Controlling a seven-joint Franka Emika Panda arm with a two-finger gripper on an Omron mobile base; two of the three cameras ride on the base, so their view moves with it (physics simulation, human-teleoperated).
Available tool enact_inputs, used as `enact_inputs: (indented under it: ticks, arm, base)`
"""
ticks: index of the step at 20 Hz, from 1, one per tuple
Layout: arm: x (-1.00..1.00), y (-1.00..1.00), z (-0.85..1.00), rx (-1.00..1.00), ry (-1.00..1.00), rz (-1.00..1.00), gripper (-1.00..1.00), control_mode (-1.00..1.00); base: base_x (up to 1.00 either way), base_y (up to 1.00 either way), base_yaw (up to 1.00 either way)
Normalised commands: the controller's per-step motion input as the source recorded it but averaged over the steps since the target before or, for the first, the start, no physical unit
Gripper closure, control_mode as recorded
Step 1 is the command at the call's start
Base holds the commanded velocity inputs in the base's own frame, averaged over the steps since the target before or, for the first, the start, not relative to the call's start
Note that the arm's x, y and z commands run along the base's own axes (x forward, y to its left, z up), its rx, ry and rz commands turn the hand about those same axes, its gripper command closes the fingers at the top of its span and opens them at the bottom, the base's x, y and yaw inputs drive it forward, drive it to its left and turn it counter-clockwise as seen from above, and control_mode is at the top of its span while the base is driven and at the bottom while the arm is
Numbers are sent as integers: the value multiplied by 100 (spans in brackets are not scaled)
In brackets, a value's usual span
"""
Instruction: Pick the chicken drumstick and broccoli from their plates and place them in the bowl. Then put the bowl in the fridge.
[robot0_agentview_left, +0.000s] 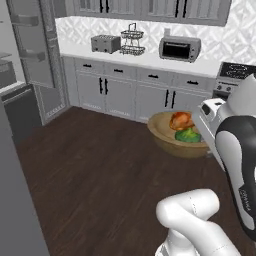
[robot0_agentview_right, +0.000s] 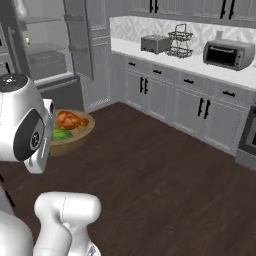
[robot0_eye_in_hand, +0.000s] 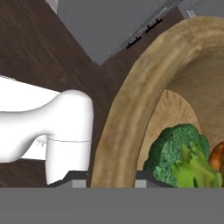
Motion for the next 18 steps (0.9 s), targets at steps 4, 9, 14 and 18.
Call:
enact_inputs:
  ticks: [4,9,14,18]
  arm:
    - [0,0,0,0,0,0,100,100]
    - [0,0,0,0,0,0,100,100]
    - [0,0,0,0,0,0,100,100]
    - [0,0,0,0,0,0,100,100]
  base:
    - [100,-54,63]
    - [100,-51,67]
    - [100,-57,69]
    - [100,-86,53]
